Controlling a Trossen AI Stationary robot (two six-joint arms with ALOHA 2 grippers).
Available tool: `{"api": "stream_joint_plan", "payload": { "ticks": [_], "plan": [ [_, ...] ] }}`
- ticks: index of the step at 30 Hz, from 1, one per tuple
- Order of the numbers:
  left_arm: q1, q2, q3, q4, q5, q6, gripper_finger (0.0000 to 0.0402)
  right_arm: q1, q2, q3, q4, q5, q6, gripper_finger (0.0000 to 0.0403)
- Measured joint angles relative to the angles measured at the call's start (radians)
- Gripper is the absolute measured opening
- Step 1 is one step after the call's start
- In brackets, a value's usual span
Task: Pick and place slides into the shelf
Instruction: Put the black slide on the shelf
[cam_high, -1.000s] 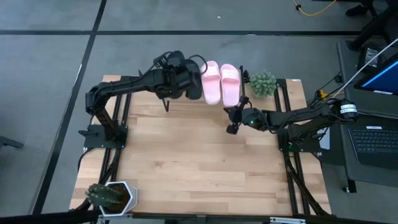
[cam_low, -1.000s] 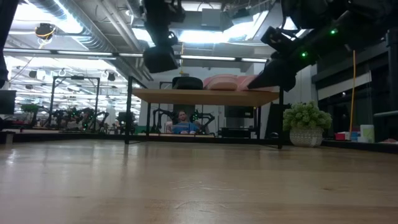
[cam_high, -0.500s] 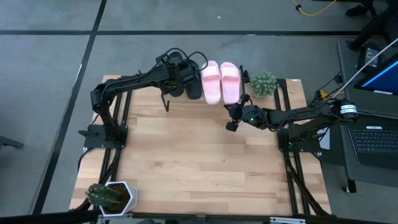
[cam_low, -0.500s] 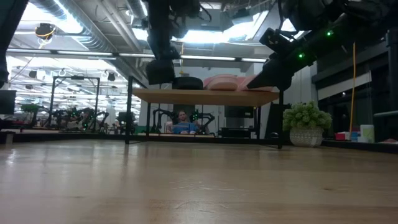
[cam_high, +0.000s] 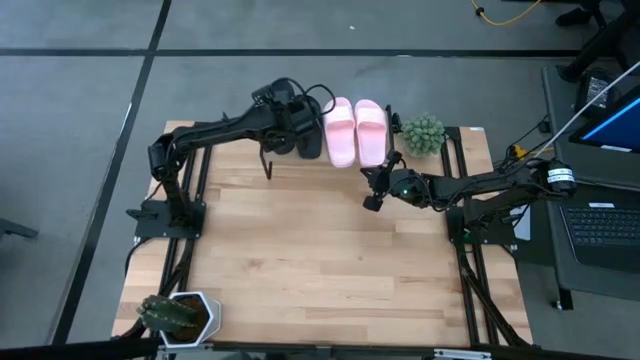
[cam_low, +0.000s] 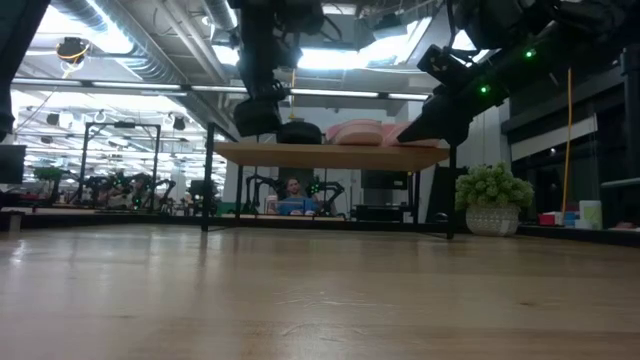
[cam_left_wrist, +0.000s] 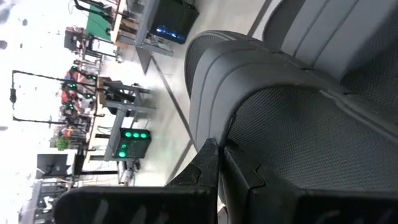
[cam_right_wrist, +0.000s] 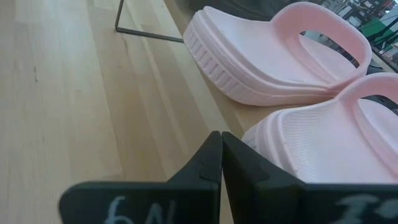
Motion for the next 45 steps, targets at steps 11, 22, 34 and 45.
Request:
{"api": "stream_joint_plan", "payload": {
  "ticks": [11,22,34,45],
  "plan": [
    [-0.015,-0.001,0.0,0.0,-0.045,0.006,0.0,0.0,0.0,0.0,0.0,0.0,0.0,0.0014],
    [-0.014,-0.037,-0.001,-0.015,-0.059,0.003,0.0,-0.006,0.0,0.0,-0.001,-0.002,0.0,0.0014],
    [0.023,-0.037,-0.001,-0.014,-0.022,-0.004,0.0,-0.006,0.0,0.0,-0.001,0.0,0.0,0.0014],
    [0.029,0.006,-0.001,0.024,0.024,0.004,0.0,-0.006,0.0,0.0,-0.001,0.0,0.0,0.0014]
  ]
}}
